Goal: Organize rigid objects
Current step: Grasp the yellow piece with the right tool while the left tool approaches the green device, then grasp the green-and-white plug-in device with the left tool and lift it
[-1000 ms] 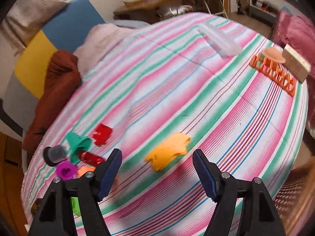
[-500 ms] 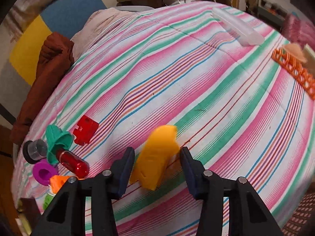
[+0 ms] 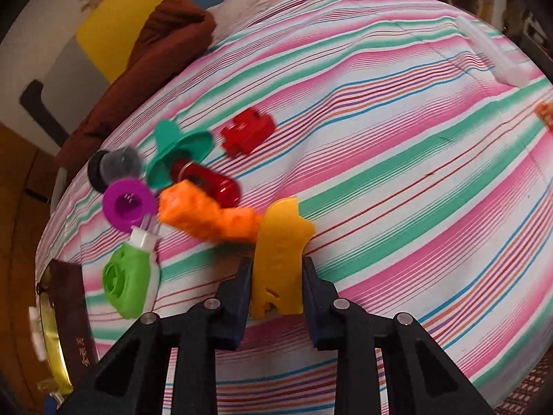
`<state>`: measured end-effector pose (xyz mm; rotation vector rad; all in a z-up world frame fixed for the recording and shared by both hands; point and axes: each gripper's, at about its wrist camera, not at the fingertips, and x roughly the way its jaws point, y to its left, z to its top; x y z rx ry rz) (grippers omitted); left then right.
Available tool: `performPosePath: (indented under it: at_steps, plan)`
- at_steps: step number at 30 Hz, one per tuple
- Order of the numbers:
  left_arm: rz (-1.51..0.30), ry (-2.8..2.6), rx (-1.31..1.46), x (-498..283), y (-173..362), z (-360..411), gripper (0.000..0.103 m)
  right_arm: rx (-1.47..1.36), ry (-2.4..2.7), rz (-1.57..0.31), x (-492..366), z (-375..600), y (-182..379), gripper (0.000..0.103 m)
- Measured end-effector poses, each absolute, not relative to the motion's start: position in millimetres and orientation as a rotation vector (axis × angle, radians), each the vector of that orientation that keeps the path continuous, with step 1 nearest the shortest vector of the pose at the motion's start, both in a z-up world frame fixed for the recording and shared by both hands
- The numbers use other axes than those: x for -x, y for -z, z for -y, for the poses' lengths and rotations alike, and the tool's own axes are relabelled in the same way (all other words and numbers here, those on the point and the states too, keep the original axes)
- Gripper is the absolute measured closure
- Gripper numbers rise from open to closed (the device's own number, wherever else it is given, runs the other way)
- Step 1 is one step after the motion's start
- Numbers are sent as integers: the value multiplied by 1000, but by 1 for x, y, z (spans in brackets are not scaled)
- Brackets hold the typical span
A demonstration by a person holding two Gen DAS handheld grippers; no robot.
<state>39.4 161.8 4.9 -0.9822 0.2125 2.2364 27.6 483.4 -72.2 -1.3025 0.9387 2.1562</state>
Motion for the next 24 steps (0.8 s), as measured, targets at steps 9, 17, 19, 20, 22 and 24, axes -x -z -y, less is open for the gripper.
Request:
performPosePath:
  at_steps: [9,17,19,20,22,24]
  plan:
    - [-338,-2130,966,-16,9,-243,28,1360,-2288,-1088,-22,-466,75,75]
    - [-483,-2102,925,12,31,-305,28,1381,-2279,-935,-11,-465,74,76]
    - [-524,-2091,899,16,36,-316,28,1383,-2277,-929,-9,-467,75,76]
    - [-551,-2088,886,17,39,-321,28,1386,-2277,-922,-2,-471,77,76]
    - [-579,-2080,889,22,46,-328,28,1391,-2279,-905,0,-472,77,76]
    - [-578,-2074,908,27,53,-332,28,1392,-2278,-901,0,-472,77,76]
